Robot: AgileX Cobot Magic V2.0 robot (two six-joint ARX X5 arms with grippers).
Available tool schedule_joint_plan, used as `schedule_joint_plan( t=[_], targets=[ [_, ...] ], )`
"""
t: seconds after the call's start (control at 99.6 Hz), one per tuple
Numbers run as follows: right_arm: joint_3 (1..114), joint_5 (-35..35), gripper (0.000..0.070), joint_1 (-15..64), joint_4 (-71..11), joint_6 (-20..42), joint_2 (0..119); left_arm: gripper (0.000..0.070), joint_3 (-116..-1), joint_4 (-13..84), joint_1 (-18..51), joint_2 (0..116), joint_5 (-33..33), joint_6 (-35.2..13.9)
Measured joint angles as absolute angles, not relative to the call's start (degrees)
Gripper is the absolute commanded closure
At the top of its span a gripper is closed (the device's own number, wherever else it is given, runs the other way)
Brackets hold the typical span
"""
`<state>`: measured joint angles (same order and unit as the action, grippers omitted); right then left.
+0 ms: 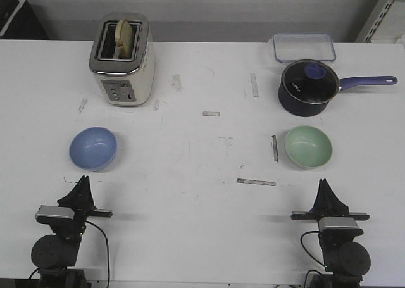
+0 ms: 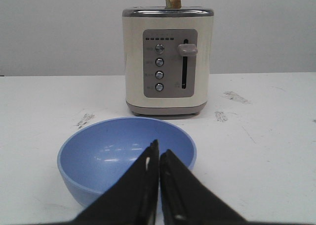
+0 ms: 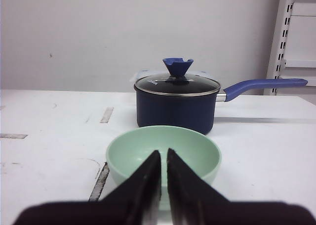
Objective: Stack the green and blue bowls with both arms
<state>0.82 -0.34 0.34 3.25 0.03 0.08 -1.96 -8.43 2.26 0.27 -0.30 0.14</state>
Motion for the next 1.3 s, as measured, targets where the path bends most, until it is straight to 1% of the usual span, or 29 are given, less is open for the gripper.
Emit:
schedule_joint_plan(
  t=[0.442,0.522,0.663,0.683,0.693,0.703,0.914,1.225,1.295],
  targets=[
    [1.3,-0.2,0.0693,0.3,2.8,0.0,0.1,0.0697,-2.0,-8.4,2.2,0.3,-0.3,0.1],
    [3.3,0.6,0.0693,0.3,2.0,-0.2,0.7,0.0697,-2.0,-8.4,2.2,0.3,-0.3,0.1],
    [9.0,4.3,0.0693,0.3,0.7,-1.1,3.5,0.0697,-2.0,-8.4,2.2,0.3,-0.3,0.1],
    [9.8,4.7,0.0693,0.3,0.4,-1.1,4.3,0.0697,-2.0,-8.4,2.2,0.3,-0.3,0.1],
    [13.3,4.8,0.0693,0.3,-1.3,-1.3,9.2,0.0697,-2.0,-8.4,2.2,0.3,-0.3,0.1],
    [13.8,4.8,0.0693,0.3,-1.5,-1.3,10.0,0.0697,-2.0,-8.4,2.3,0.3,-0.3,0.1],
    [21.5,3.1,0.0693,0.3,-3.2,-1.3,23.0,0.0697,-2.0,-8.4,2.2,0.3,-0.3,0.1],
    [34.5,2.5,0.0693,0.3,-11.7,-1.3,42.3,0.0697,-2.0,-8.4,2.2,0.3,-0.3,0.1],
    [36.8,1.3,0.0693,0.3,-13.5,-1.3,46.1,0.0697,-2.0,-8.4,2.2,0.3,-0.3,0.1]
  ],
)
